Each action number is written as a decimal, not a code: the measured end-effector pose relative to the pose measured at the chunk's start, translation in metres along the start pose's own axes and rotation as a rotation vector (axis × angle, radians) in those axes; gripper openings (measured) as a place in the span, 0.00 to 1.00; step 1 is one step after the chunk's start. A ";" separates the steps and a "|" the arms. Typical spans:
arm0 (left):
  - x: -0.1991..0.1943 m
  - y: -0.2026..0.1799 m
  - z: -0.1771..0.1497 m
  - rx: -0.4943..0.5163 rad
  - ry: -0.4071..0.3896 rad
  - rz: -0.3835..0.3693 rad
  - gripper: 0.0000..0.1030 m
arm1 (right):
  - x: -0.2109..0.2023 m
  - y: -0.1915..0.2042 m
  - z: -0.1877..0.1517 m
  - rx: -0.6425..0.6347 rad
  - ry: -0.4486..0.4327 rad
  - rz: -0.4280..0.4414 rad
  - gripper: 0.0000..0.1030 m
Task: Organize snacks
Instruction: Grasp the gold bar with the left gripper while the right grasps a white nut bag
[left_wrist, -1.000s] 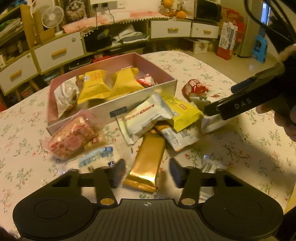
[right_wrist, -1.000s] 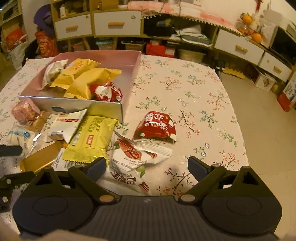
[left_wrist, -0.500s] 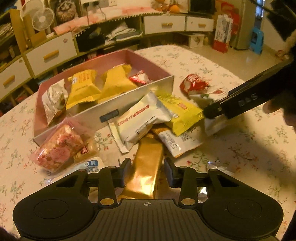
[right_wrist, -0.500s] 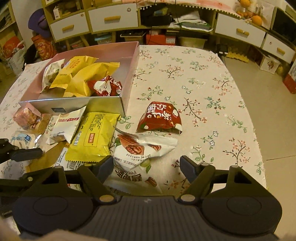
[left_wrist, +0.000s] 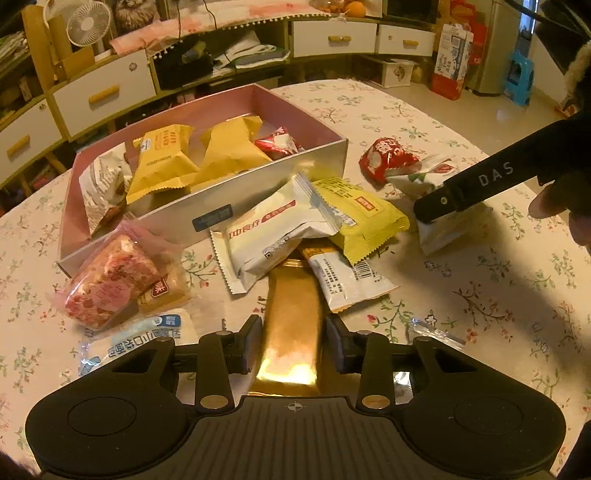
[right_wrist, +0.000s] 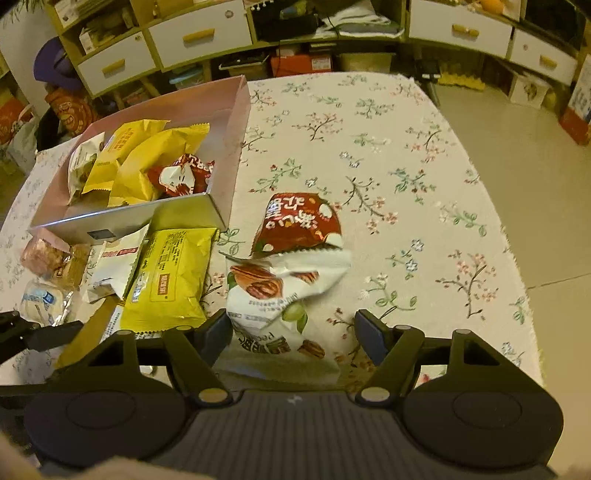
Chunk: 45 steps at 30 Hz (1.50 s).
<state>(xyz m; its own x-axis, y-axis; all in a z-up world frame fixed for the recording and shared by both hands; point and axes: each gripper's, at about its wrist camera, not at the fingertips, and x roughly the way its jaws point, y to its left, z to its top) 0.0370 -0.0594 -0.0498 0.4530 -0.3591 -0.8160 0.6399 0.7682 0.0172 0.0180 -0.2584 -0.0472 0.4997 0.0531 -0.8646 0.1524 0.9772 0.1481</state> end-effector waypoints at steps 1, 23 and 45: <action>0.001 -0.001 0.000 -0.001 0.001 0.001 0.34 | 0.001 0.001 0.000 0.004 0.004 0.004 0.64; -0.015 0.009 -0.002 -0.132 0.066 -0.053 0.26 | -0.013 0.008 0.003 0.004 0.011 0.053 0.41; -0.061 0.031 0.001 -0.210 -0.010 -0.078 0.25 | -0.033 0.023 0.013 0.022 -0.042 0.123 0.41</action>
<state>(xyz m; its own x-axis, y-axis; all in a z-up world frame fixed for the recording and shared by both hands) 0.0296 -0.0139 0.0009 0.4140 -0.4258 -0.8046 0.5301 0.8313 -0.1672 0.0161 -0.2406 -0.0088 0.5507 0.1628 -0.8187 0.1068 0.9590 0.2625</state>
